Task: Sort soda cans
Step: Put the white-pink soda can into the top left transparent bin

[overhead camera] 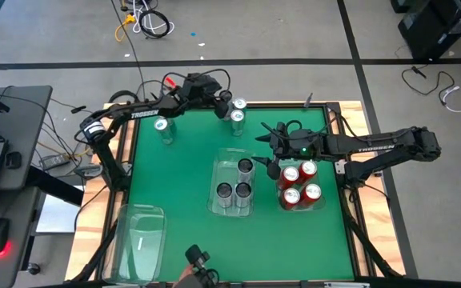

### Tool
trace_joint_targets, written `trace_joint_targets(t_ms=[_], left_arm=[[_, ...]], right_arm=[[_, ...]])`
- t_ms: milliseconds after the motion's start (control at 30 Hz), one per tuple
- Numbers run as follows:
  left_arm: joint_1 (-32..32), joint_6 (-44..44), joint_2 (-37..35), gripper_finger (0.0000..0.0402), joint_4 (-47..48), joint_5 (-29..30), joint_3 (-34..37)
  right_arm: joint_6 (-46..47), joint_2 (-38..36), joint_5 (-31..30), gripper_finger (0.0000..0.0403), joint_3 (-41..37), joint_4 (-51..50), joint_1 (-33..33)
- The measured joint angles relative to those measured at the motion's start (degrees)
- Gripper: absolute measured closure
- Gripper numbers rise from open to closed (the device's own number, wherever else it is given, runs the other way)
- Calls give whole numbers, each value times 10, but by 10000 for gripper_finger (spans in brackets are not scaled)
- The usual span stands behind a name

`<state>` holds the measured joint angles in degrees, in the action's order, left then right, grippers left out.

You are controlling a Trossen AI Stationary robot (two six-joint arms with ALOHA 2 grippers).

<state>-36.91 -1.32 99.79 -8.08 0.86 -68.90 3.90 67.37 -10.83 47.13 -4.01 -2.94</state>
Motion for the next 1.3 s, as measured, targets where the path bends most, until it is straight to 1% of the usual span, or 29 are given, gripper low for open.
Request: trace_joint_targets(t_ms=[100,200,400,733,833,967,1067,1167,1300], left_arm=[[-9,5,1,94,16,-2,0],[-17,19,8,94,28,-24,0],[-21,35,26,94,8,-43,-1],[-21,31,25,93,6,-42,-1],[-21,17,25,94,6,-45,-1],[-21,2,24,99,14,-45,-1],[-21,2,24,114,23,-46,-2],[-21,3,23,133,20,-49,-1],[-21,0,22,155,7,-53,0]], right_arm=[[0,0,0,82,0,0,0],[-5,0,0,83,0,0,0],[-7,0,0,83,0,0,0],[-7,0,0,83,0,0,-2],[-4,0,-4,81,0,9,-7],[12,0,-13,80,0,28,-32],[20,0,-13,79,0,45,-60],[19,8,-12,77,0,85,-91],[7,37,22,76,0,143,-134]])
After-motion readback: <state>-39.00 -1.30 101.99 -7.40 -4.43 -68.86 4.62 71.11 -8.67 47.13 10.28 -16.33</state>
